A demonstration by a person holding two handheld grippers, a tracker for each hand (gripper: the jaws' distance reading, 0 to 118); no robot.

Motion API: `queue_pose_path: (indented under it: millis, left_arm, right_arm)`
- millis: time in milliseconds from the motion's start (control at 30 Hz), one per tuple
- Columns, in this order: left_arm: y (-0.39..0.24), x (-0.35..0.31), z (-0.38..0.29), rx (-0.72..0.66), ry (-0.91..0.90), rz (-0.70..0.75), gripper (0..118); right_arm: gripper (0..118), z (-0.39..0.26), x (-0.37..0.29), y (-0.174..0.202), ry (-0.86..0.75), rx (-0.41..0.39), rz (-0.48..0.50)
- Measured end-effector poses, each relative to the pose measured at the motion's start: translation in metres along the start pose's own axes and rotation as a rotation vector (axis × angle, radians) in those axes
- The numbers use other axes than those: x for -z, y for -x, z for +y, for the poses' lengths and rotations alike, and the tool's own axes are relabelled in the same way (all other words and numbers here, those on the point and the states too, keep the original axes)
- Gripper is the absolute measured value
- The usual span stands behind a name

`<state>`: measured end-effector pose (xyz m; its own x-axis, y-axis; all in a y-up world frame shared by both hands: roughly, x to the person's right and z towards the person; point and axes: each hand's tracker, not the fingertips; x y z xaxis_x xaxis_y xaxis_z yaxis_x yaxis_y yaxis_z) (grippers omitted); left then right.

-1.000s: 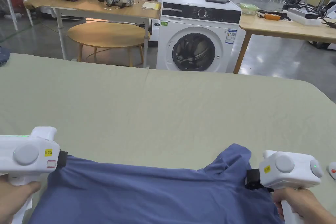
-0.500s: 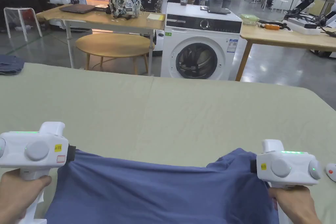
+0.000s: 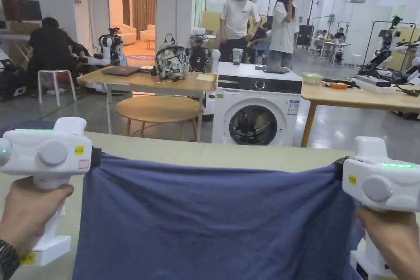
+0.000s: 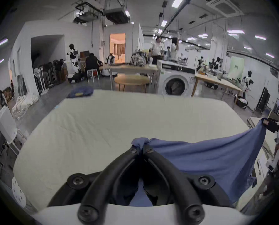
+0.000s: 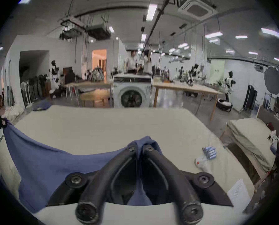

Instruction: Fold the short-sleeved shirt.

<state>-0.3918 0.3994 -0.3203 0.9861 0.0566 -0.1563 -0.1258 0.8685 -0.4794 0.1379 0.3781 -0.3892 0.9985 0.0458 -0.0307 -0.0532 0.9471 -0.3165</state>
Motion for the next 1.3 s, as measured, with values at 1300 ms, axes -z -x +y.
queue_pose_path:
  millis: [1300]
  left_arm:
    - [-0.002,0.011,0.245,0.031,-0.334,0.123,0]
  right_arm:
    - [3,0.241,0.045,0.026,-0.343,-0.094,-0.08]
